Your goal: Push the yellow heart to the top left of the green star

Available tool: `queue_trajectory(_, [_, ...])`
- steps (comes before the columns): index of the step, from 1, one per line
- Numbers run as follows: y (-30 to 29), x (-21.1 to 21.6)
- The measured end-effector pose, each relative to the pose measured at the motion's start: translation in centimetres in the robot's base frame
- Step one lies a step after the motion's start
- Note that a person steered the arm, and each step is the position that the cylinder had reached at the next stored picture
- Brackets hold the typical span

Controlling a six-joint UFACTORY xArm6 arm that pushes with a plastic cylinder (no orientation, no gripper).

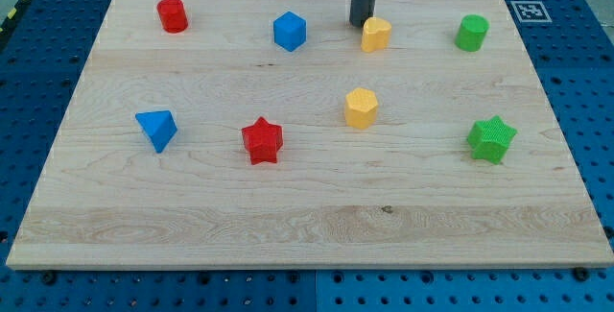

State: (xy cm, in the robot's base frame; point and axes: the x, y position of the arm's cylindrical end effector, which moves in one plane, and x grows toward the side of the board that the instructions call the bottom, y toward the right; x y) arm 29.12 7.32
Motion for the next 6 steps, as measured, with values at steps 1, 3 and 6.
queue_trajectory(1, [0.4, 4.3])
queue_trajectory(3, [-0.2, 0.0])
queue_trajectory(6, [3.5, 10.5])
